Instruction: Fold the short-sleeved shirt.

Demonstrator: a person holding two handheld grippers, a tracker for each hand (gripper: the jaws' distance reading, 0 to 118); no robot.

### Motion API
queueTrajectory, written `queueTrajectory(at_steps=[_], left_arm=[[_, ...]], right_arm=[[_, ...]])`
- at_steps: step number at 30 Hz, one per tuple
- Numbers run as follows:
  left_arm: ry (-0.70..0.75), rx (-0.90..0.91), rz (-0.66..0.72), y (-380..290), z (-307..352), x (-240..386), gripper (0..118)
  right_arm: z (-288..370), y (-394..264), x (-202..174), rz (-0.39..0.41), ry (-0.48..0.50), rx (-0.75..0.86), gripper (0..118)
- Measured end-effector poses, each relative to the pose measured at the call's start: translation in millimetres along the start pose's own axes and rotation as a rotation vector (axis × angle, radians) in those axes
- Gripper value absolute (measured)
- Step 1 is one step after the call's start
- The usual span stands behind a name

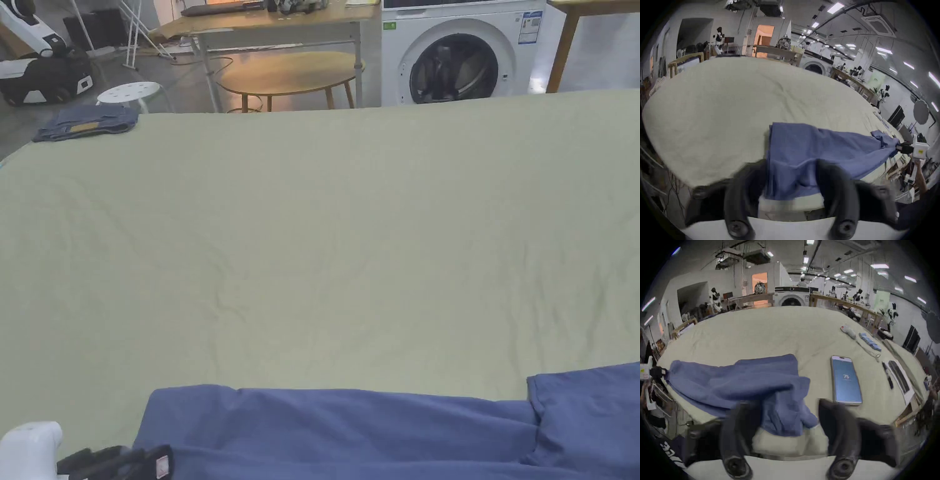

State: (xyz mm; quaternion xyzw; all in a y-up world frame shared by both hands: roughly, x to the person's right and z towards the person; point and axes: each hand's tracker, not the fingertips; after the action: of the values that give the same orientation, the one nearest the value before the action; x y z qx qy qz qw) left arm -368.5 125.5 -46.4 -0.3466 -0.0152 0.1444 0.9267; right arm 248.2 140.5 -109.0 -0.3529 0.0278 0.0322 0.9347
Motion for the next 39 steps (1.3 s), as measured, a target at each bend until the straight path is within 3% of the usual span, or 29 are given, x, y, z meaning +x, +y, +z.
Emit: queueTrajectory(at_steps=[5, 7, 8, 9, 10, 11, 12, 13, 16, 18, 20, 21, 23, 24, 29, 31, 32, 34, 36, 37, 38, 39], left_arm=[[-0.126, 0.240, 0.059, 21, 48, 4, 59], [-0.090, 0.322, 0.026, 33, 69, 25, 58], [-0.068, 0.352, -0.003, 38, 77, 35, 53], [-0.067, 0.396, -0.034, 40, 83, 44, 40], [-0.077, 0.430, -0.069, 42, 86, 52, 16], [-0.066, 0.416, -0.083, 45, 88, 61, 0], [-0.061, 0.409, -0.090, 47, 87, 68, 0], [-0.059, 0.401, -0.092, 47, 87, 73, 0], [-0.105, 0.413, -0.070, 48, 84, 70, 0], [-0.093, 0.373, 0.003, 48, 77, 57, 0], [-0.149, 0.329, 0.109, 46, 68, 30, 0], [-0.199, 0.291, 0.179, 43, 62, 12, 6], [-0.245, 0.220, 0.314, 36, 44, -23, 85], [-0.244, 0.171, 0.362, 29, 31, -39, 107], [-0.267, 0.038, 0.556, -5, -22, -100, 111], [-0.327, 0.039, 0.676, -14, -39, -94, 111], [-0.394, 0.117, 0.689, -13, -39, -93, 111], [-0.481, 0.087, 0.724, -4, -44, -79, 111], [-0.472, 0.058, 0.685, 0, -56, -68, 107], [-0.479, 0.022, 0.672, 2, -63, -63, 95], [-0.482, 0.016, 0.672, 5, -68, -62, 74], [-0.488, 0.020, 0.686, 8, -73, -60, 42]], right_arm=[[48, 16, 3, -0.114, 0.024, 0.211, 78], [68, 30, -1, -0.130, 0.045, 0.322, 78], [75, 36, -5, -0.129, 0.056, 0.367, 77], [79, 38, -6, -0.125, 0.076, 0.396, 75], [81, 44, -11, -0.120, 0.097, 0.410, 57], [82, 49, -17, -0.113, 0.114, 0.419, 30], [79, 53, -23, -0.097, 0.138, 0.412, 0], [76, 58, -36, -0.087, 0.199, 0.392, 0], [65, 67, -54, -0.049, 0.234, 0.356, 0], [59, 65, -55, -0.034, 0.218, 0.361, 0], [59, 66, -58, -0.021, 0.263, 0.352, 0], [58, 62, -67, -0.018, 0.267, 0.351, 0], [57, 62, -68, -0.002, 0.283, 0.334, 0], [56, 62, -68, 0.005, 0.279, 0.325, 0], [50, 54, -68, -0.013, 0.279, 0.270, 0], [50, 53, -66, -0.031, 0.278, 0.251, 0], [51, 54, -65, -0.039, 0.274, 0.246, 0], [50, 51, -63, -0.051, 0.273, 0.238, 0], [50, 53, -63, -0.067, 0.276, 0.235, 0], [47, 49, -61, -0.077, 0.282, 0.233, 0], [46, 50, -61, -0.087, 0.286, 0.229, 0], [47, 50, -62, -0.098, 0.289, 0.226, 0]])
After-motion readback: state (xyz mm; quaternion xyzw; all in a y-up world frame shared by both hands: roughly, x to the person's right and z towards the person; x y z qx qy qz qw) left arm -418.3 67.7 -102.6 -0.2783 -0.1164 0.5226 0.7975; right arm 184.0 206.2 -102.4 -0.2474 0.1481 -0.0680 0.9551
